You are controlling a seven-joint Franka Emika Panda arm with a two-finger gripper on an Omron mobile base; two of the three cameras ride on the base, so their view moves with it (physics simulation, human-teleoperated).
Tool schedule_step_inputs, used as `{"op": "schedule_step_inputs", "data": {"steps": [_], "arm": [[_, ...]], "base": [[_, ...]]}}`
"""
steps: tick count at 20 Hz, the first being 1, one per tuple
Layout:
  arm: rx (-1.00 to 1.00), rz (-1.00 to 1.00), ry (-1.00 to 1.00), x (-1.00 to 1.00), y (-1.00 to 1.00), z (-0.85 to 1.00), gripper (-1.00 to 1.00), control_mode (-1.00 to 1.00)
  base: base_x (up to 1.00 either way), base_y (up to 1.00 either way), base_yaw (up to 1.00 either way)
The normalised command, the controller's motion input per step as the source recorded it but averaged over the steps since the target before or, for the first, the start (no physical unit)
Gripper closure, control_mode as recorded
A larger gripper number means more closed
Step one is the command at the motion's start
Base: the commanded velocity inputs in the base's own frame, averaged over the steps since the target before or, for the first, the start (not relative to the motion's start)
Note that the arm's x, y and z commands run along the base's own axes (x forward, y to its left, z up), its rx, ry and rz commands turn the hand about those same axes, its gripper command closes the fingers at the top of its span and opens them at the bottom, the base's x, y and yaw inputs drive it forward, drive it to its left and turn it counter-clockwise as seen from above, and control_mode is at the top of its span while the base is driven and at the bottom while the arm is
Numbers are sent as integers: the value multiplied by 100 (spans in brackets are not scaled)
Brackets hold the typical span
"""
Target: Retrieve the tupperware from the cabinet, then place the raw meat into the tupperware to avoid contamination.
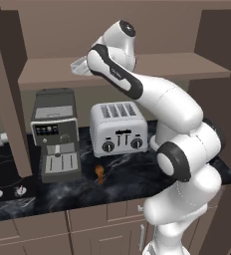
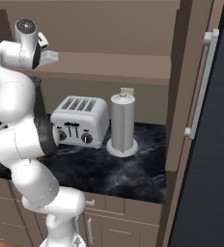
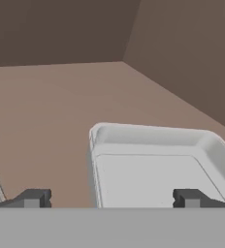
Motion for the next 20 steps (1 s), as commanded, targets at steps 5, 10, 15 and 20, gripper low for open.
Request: {"op": "schedule_step_inputs", "data": {"steps": [5,10,15,20], "arm": [[0,-2,2,25,15,-9,-100,-100],[0,-2,2,28,15,-6,-100,-100],[0,-2,2,26,13,-6,-100,-100],[0,-2,3,19,10,-10,100,-100]], "base": [[0,0,0],[0,0,0],[0,0,0],[0,0,0]]}}
